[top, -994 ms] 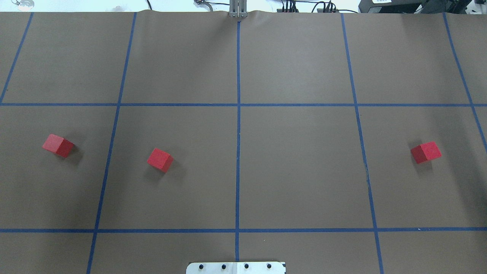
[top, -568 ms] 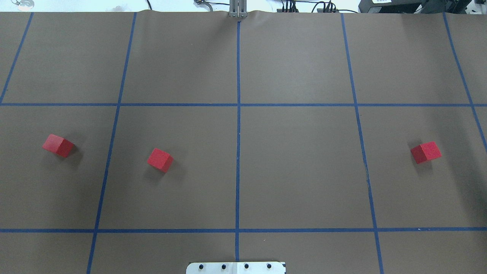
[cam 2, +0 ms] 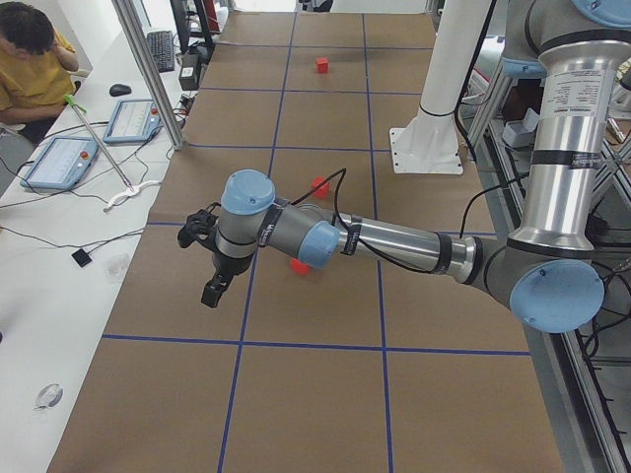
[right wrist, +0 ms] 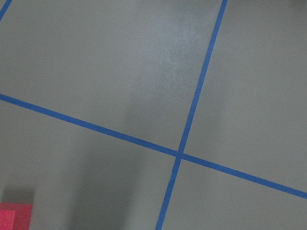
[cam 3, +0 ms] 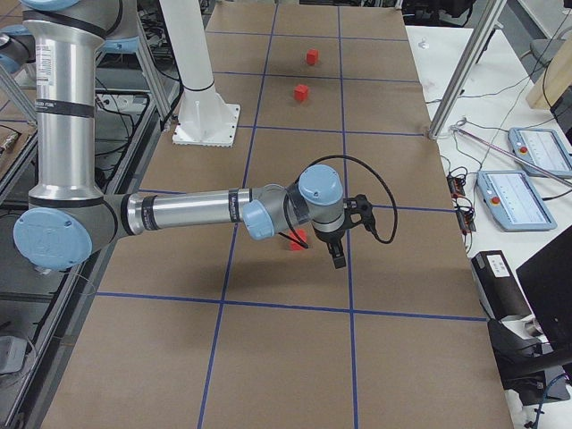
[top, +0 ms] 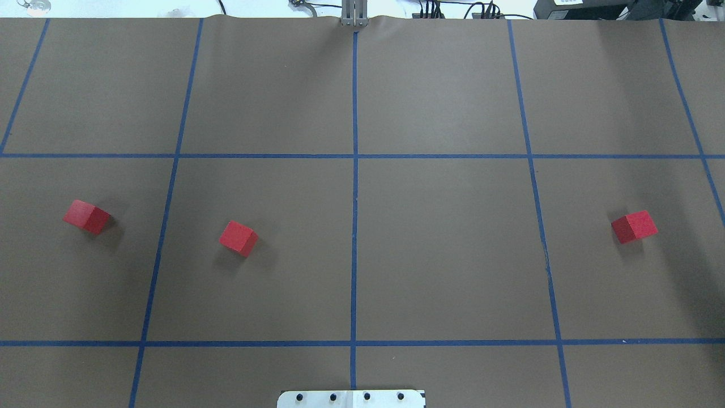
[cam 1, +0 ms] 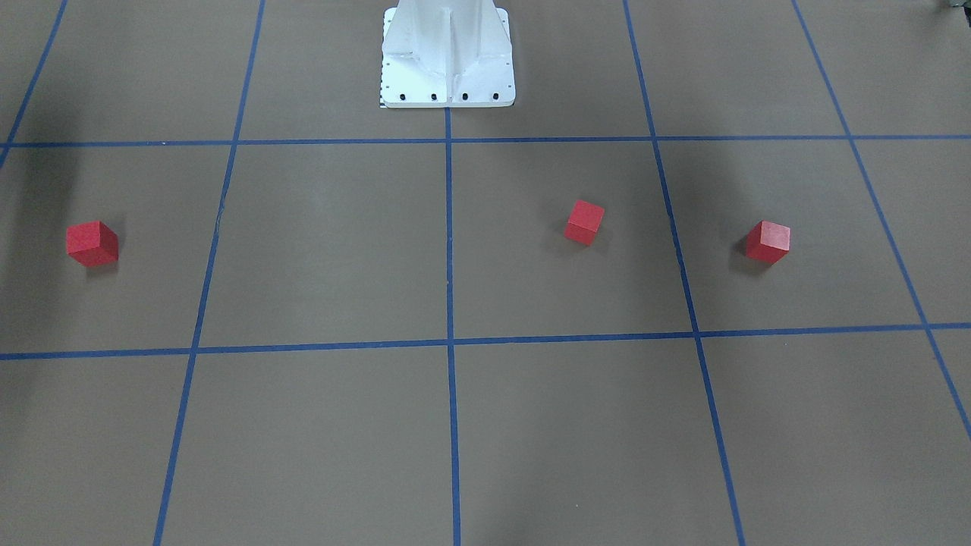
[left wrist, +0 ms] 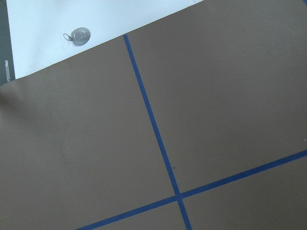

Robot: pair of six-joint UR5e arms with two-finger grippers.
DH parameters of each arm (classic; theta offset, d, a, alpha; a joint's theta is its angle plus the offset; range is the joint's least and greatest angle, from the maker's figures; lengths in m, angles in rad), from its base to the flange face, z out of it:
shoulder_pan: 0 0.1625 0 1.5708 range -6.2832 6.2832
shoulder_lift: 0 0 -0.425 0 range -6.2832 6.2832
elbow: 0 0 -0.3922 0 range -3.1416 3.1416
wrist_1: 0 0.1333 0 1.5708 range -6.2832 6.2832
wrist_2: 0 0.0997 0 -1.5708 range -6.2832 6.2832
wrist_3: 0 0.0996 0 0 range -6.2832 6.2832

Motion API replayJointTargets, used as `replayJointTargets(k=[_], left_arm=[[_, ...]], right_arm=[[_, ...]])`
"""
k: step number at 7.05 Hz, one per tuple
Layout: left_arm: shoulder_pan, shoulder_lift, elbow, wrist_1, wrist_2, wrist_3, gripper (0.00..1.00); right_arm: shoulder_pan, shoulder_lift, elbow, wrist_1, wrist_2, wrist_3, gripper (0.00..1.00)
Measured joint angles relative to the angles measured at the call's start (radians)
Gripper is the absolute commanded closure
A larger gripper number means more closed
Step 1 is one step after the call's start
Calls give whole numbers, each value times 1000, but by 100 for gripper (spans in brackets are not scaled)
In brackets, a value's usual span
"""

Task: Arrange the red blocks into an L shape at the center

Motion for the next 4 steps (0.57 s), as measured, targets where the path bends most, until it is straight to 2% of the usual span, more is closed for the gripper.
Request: replayJointTargets(k=[2, 4], left_arm=[[1, 14, 7, -30, -79, 1, 0], [1, 17, 8, -37, -92, 1, 0]], right_arm=[[-112, -5, 43, 2, -56, 140, 1], [-214, -23, 60, 64, -136, 274, 1]])
